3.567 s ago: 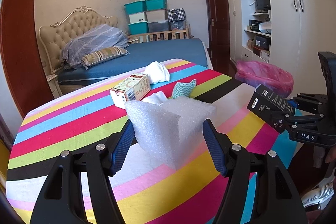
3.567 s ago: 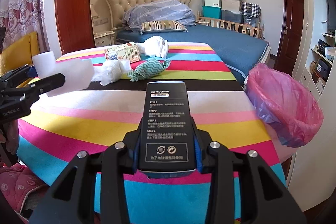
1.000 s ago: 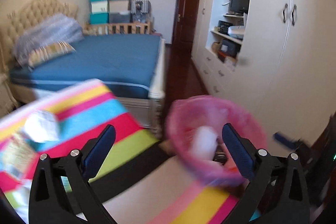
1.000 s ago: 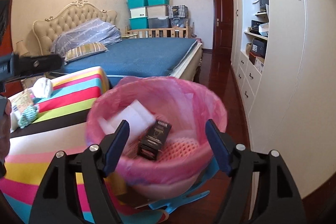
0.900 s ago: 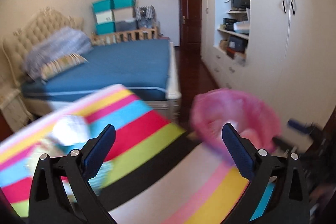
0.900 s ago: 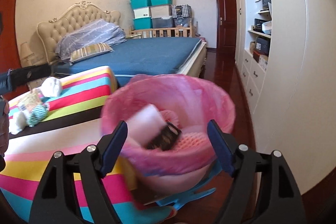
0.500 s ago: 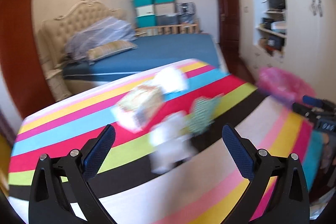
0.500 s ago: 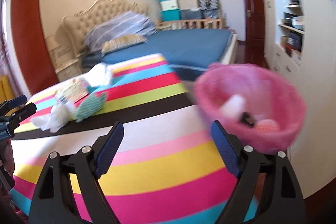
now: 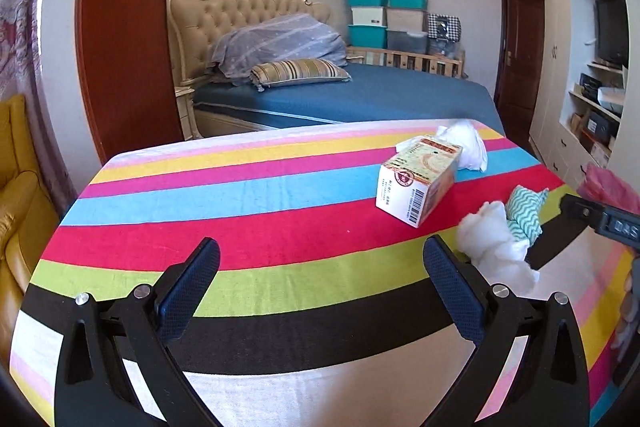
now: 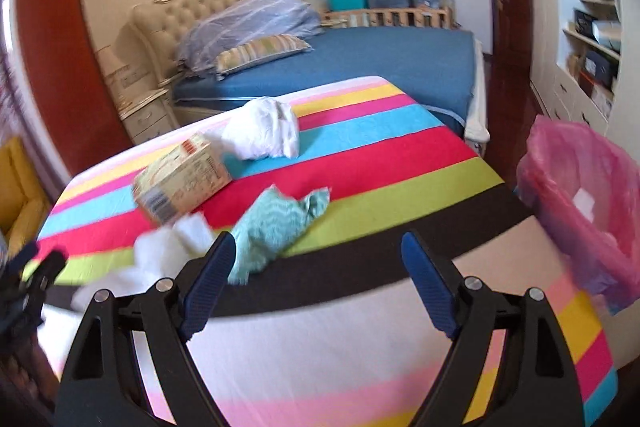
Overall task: Collect trash
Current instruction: 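Move both open tools back over the striped cloth, then grasp the green zigzag cloth with the right tool while the left tool grasps white tissue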
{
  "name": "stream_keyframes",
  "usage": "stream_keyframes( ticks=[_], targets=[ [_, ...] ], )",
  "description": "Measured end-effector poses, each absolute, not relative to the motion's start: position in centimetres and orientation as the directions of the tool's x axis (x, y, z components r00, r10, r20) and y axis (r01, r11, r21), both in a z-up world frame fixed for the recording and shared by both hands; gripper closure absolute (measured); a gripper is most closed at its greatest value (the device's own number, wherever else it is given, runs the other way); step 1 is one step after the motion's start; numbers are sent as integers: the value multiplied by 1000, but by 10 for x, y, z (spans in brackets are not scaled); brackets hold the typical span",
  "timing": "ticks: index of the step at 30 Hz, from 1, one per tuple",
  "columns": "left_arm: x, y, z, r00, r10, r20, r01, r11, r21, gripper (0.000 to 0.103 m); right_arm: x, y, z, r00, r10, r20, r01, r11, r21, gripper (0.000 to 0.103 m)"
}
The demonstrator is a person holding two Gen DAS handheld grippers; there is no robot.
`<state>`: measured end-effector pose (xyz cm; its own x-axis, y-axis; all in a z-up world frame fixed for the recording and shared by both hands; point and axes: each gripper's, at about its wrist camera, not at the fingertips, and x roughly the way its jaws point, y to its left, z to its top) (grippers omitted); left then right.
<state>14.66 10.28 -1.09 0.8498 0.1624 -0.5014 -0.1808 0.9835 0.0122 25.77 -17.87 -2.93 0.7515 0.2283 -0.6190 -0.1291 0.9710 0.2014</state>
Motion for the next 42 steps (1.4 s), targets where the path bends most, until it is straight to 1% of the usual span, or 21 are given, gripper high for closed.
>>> stream_keyframes(
  ticks=[6, 12, 14, 17, 21, 22, 26, 27, 28, 29, 30, 31, 32, 34, 37, 42],
  targets=[
    [143, 95, -12, 833, 190, -519, -189, 980, 56, 8, 284, -162, -37, 731, 187, -656, -69, 977, 201, 21],
    [139, 106, -12, 831, 189, -523, -225, 974, -6, 8, 297, -151, -47, 707, 143, -693, -49, 987, 153, 21],
    [137, 109, -12, 832, 190, -521, -234, 972, -19, 8, 301, -155, -50, 695, 146, -704, -34, 985, 171, 21],
    [136, 110, -13, 829, 190, -526, -237, 971, -22, 8, 304, -154, -53, 687, 146, -712, -31, 985, 171, 21],
    [136, 105, -13, 828, 185, -529, -221, 975, -5, 8, 307, -136, -57, 663, 144, -735, -77, 989, 125, 21],
    [136, 104, -13, 830, 185, -526, -217, 976, 1, 8, 308, -131, -58, 656, 149, -740, -95, 989, 114, 25],
    [134, 102, -13, 834, 185, -520, -213, 977, 5, 8, 308, -113, -61, 634, 178, -752, -166, 982, 92, 33],
    [134, 102, -13, 833, 185, -521, -214, 977, 4, 8, 308, -111, -60, 635, 177, -752, -170, 982, 88, 36],
    [134, 103, -13, 833, 185, -522, -216, 976, 2, 8, 307, -111, -60, 635, 178, -752, -172, 981, 88, 43],
    [134, 103, -13, 833, 185, -522, -217, 976, 1, 7, 307, -112, -60, 636, 179, -751, -169, 981, 91, 47],
    [134, 103, -13, 833, 186, -522, -217, 976, 1, 7, 307, -113, -59, 637, 180, -750, -167, 981, 94, 56],
    [134, 103, -13, 833, 185, -521, -215, 977, 3, 7, 306, -114, -59, 637, 184, -749, -171, 981, 95, 63],
    [134, 102, -13, 834, 185, -520, -213, 977, 6, 7, 305, -115, -58, 636, 190, -748, -179, 979, 97, 64],
    [135, 101, -13, 834, 184, -521, -209, 978, 12, 8, 303, -117, -57, 639, 202, -742, -194, 976, 98, 73],
    [135, 101, -14, 832, 184, -524, -207, 978, 14, 7, 296, -119, -52, 666, 205, -717, -192, 976, 101, 77],
    [134, 100, -15, 837, 178, -518, -200, 980, 13, 7, 288, -124, -46, 687, 195, -700, -191, 978, 85, 77]
  ],
)
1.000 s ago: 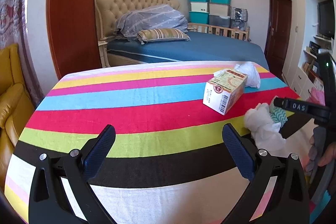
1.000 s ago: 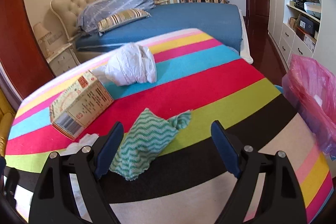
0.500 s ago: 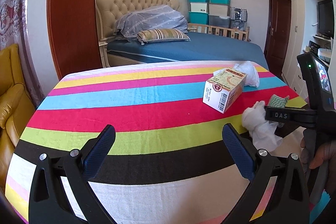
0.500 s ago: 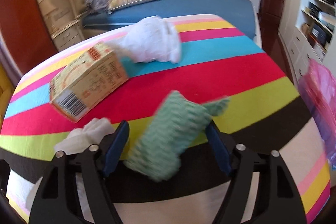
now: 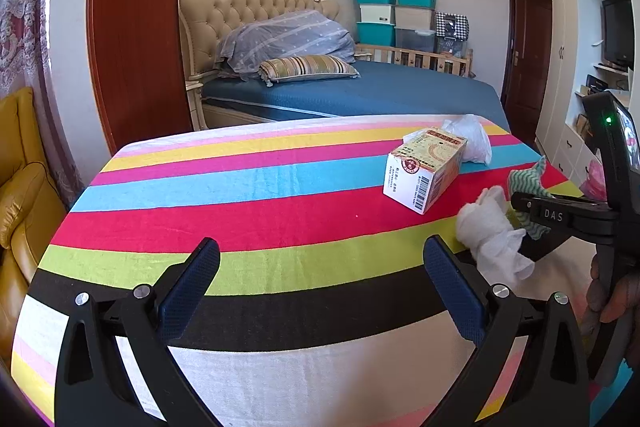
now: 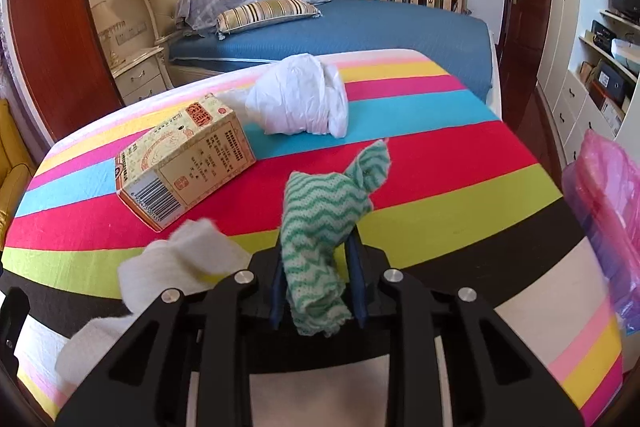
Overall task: Collect trash
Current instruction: 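Grasp the green zigzag cloth with the right tool while the left tool grasps white tissue, then carry the green cloth and white tissue to the wastebasket with both tools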
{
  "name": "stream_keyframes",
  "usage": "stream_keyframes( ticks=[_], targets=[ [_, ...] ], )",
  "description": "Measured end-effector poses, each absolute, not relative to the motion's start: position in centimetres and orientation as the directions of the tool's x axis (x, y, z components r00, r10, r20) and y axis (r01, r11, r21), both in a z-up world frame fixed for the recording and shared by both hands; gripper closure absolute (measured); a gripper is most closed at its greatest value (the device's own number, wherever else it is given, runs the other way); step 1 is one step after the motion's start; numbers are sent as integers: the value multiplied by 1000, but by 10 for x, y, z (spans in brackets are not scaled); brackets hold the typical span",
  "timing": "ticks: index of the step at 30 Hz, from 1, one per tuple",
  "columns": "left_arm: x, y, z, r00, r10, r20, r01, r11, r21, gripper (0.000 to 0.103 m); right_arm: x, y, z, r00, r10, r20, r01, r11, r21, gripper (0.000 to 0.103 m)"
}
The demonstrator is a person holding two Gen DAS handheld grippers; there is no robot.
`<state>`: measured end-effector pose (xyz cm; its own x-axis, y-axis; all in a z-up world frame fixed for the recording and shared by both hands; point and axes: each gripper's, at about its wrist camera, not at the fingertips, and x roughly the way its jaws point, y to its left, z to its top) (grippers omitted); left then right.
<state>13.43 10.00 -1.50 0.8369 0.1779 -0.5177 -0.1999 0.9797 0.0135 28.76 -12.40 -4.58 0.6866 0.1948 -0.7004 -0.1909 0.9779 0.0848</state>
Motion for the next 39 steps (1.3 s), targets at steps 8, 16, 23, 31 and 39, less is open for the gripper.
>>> stream_keyframes(
  ticks=[8, 16, 23, 31, 39],
  targets=[
    [139, 100, -17, 828, 135, -544, -169, 986, -13, 7, 263, -152, -34, 705, 232, -670, -231, 968, 93, 77],
    [140, 91, -18, 833, 63, -549, -91, 996, -24, 7, 223, -180, -28, 728, 267, -631, -282, 956, 79, 77],
    [155, 64, -23, 789, -41, -613, -3, 998, -69, 8, 206, -190, -35, 725, 265, -636, -305, 951, 48, 77],
    [197, 13, -30, 732, -58, -679, 56, 998, -25, 9, 189, -195, -38, 726, 287, -625, -336, 941, 41, 76],
    [219, 7, -48, 669, -76, -739, 51, 997, -56, 61, 178, -203, -35, 725, 320, -610, -358, 932, 63, 76]
  ],
)
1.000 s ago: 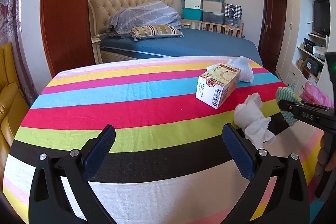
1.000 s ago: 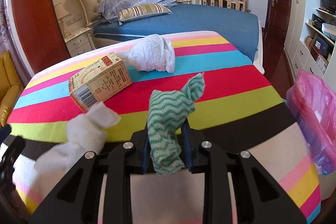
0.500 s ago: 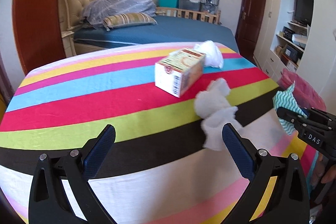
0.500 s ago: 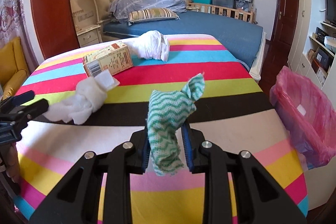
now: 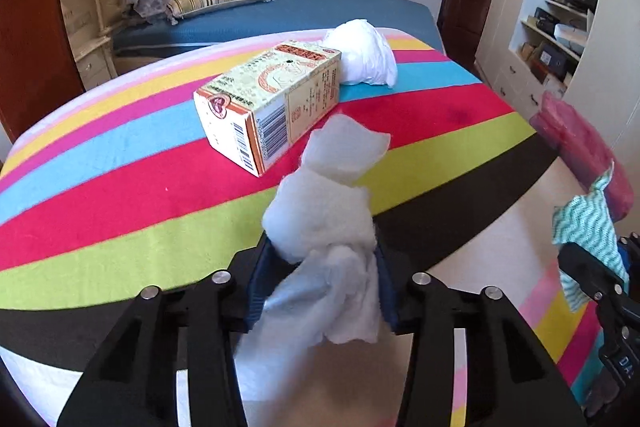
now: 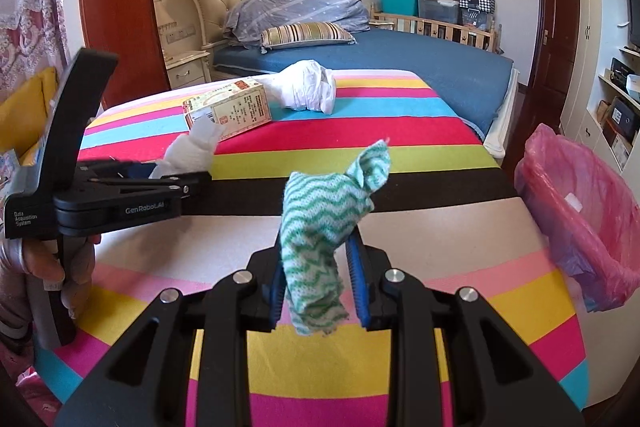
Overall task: Collect trash
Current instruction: 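Carry the green cloth and white tissue to the wastebasket with both tools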
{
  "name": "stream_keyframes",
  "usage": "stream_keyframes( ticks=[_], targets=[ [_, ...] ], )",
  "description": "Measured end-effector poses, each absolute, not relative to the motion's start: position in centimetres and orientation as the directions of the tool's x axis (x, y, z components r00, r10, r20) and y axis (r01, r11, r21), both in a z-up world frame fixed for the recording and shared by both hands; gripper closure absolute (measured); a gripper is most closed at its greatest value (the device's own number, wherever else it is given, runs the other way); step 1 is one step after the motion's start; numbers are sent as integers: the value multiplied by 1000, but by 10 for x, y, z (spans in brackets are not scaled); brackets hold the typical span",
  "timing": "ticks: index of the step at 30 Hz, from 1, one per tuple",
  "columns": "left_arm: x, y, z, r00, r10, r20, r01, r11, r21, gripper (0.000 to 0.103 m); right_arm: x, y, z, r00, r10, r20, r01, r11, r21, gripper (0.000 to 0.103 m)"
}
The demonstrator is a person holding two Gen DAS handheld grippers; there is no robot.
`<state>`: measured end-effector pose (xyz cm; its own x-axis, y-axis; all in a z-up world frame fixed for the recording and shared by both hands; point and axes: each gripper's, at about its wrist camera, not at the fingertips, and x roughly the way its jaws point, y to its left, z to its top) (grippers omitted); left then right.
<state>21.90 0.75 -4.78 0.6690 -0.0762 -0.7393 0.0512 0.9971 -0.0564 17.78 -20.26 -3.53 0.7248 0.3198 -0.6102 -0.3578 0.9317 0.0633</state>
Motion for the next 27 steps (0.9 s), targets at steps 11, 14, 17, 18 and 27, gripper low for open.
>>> stream_keyframes(
  ticks=[11, 14, 17, 18, 27],
  targets=[
    [179, -10, -27, 764, -92, -639, 104, 994, -18, 65, 175, -215, -35, 731, 318, -603, -343, 936, 78, 76],
    [172, -19, -22, 778, -109, -618, 124, 992, -19, 65, 173, -218, -33, 738, 315, -597, -339, 938, 76, 76],
    [167, -28, -16, 786, -129, -605, 147, 989, -21, 65, 172, -223, -31, 745, 312, -590, -332, 940, 78, 76],
    [165, -31, -15, 788, -134, -601, 154, 988, -18, 65, 171, -225, -31, 747, 309, -588, -328, 941, 78, 76],
    [164, -67, -6, 791, -191, -581, 230, 973, -6, 65, 162, -254, -23, 788, 280, -549, -288, 955, 74, 76]
  ],
)
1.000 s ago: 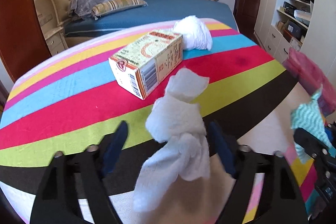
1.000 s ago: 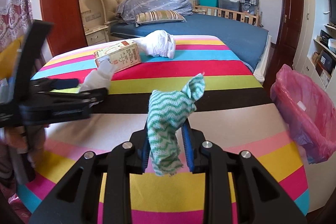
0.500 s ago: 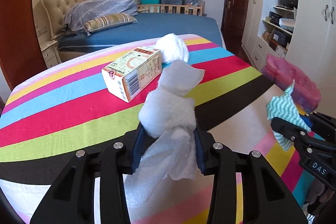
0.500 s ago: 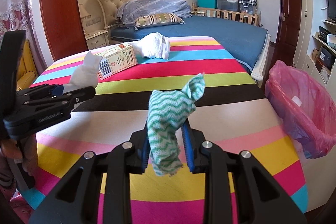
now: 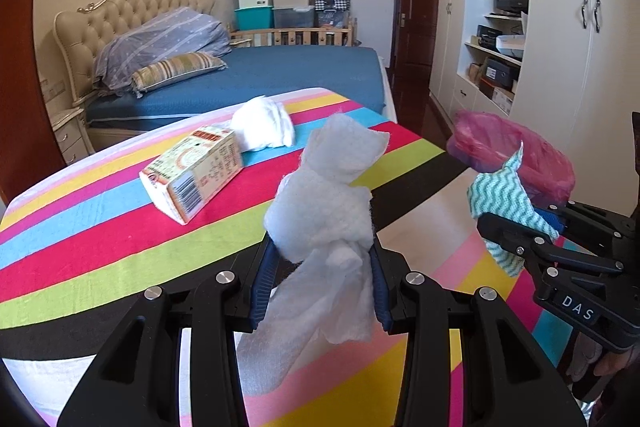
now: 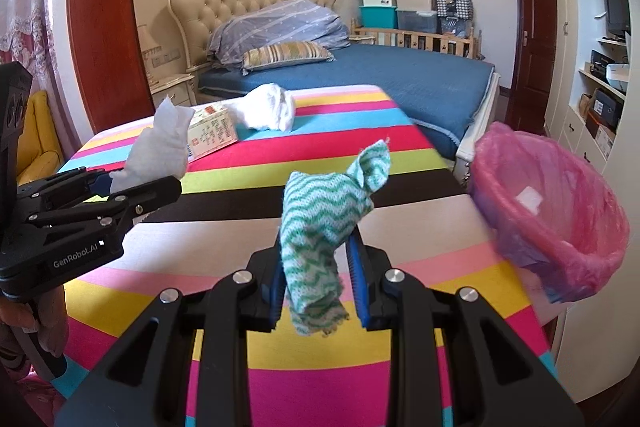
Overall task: Collect trash
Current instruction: 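Carry the green cloth and white tissue to the wastebasket with both tools, then open both tools over the wastebasket to drop the cloth and tissue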
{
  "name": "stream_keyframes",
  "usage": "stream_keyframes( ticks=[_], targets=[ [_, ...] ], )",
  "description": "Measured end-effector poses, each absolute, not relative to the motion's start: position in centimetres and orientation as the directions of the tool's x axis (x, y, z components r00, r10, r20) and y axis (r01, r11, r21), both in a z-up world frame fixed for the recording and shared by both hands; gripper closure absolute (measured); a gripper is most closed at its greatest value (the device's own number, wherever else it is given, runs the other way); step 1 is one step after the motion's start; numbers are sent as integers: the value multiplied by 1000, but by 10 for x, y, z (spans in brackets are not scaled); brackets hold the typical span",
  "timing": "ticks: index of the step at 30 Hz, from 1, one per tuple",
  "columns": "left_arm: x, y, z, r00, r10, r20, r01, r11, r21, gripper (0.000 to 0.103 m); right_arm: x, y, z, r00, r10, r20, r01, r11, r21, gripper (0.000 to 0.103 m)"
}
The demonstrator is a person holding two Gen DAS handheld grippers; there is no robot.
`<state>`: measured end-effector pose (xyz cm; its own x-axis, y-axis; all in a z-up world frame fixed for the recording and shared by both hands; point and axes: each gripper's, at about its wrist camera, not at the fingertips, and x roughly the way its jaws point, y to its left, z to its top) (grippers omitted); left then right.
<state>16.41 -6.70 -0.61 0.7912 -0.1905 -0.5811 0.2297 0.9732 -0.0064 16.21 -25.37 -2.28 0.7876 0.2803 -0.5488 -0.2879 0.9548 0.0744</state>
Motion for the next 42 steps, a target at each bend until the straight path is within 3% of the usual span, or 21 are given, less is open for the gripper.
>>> stream_keyframes(
  ticks=[12, 29, 42],
  targets=[
    [178, -146, 6, 770, -301, -563, 382, 924, 28, 65, 157, -333, -16, 843, 164, -513, -144, 986, 78, 75],
    [245, -269, 17, 662, -472, -582, 548, 835, -54, 64, 188, -454, -17, 883, -24, -469, 50, 998, 43, 72],
    [295, -317, 20, 630, -546, -552, 594, 797, -110, 61, 226, -481, -26, 888, -41, -457, 64, 997, 35, 68]
  ],
)
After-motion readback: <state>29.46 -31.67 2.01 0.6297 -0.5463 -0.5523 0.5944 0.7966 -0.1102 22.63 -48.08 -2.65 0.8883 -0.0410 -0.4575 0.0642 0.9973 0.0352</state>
